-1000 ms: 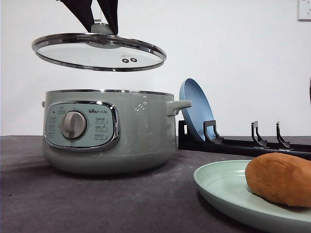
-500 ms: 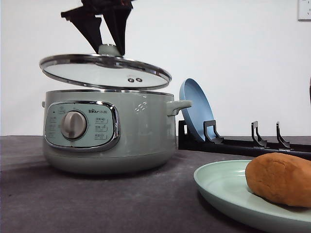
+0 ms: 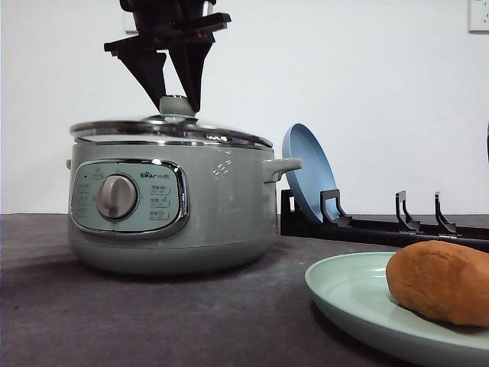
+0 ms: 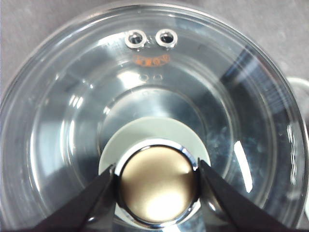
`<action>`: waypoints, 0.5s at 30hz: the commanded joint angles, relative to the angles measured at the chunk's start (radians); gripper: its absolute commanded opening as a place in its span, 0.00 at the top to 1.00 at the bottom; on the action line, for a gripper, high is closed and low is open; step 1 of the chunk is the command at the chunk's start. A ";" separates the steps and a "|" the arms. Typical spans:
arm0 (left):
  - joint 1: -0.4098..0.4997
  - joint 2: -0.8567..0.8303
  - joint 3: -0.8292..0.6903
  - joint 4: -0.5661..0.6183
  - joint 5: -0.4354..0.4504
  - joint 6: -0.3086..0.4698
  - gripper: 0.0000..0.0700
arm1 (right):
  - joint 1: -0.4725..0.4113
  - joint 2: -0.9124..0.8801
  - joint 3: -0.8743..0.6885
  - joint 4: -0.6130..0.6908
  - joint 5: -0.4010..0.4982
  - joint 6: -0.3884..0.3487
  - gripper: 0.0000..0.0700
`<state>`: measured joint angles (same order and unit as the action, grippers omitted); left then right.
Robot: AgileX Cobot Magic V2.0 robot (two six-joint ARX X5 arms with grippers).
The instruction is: Transfer potato from steamer to green plate
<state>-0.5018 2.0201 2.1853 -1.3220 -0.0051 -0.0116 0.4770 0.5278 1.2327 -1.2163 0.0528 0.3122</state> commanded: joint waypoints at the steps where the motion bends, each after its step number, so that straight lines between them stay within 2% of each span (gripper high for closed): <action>1: -0.010 0.032 0.029 0.026 0.002 0.012 1.00 | 0.005 0.005 0.017 0.011 0.002 -0.010 0.08; 15: -0.009 0.032 0.029 0.042 0.002 0.057 1.00 | 0.005 0.005 0.017 0.010 0.001 -0.010 0.08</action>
<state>-0.5018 2.0243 2.1853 -1.3094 -0.0044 0.0124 0.4770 0.5282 1.2327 -1.2163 0.0528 0.3115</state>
